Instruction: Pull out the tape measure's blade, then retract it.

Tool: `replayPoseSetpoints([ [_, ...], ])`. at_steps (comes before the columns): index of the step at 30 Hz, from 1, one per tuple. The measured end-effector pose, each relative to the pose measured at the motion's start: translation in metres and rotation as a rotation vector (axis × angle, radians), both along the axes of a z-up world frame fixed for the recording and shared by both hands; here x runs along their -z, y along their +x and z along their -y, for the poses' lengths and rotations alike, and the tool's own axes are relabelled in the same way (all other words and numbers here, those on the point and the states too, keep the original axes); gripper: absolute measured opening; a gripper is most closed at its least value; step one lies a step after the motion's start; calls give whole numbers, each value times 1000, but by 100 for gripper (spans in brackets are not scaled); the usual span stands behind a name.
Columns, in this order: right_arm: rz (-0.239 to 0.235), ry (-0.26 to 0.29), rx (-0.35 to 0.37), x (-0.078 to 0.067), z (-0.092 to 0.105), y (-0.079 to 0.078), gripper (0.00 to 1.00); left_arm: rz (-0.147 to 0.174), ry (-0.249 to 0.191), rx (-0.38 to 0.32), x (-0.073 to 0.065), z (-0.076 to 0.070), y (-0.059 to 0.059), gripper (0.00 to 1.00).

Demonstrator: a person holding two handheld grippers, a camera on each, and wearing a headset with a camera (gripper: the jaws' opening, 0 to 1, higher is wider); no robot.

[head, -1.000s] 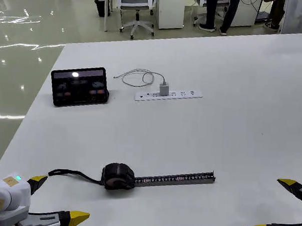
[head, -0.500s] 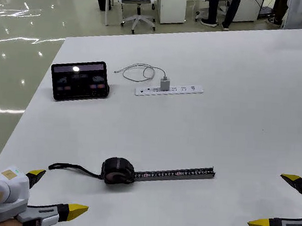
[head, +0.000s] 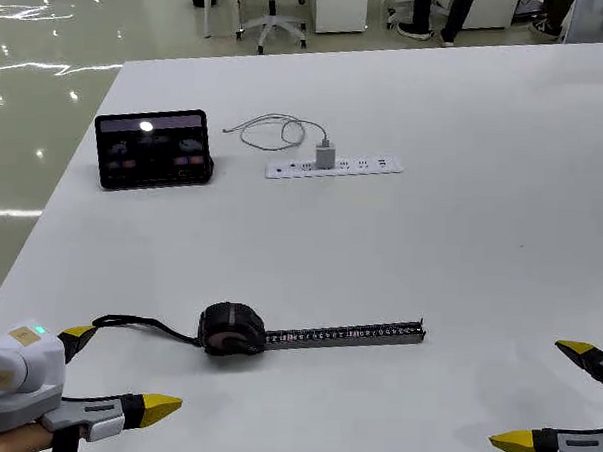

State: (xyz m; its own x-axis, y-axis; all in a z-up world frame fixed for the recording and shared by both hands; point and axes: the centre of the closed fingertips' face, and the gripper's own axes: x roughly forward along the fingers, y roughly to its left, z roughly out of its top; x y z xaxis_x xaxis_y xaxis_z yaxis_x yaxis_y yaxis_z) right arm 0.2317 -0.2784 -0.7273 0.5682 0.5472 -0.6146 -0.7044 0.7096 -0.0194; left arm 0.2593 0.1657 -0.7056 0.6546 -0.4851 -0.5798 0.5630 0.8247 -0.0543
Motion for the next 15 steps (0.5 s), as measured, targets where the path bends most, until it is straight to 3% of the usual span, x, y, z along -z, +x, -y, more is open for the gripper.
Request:
replayPoseSetpoints([
  [15,-3,1,-5,0,1,7,100,3,6,6,-1,3,10,100],
])
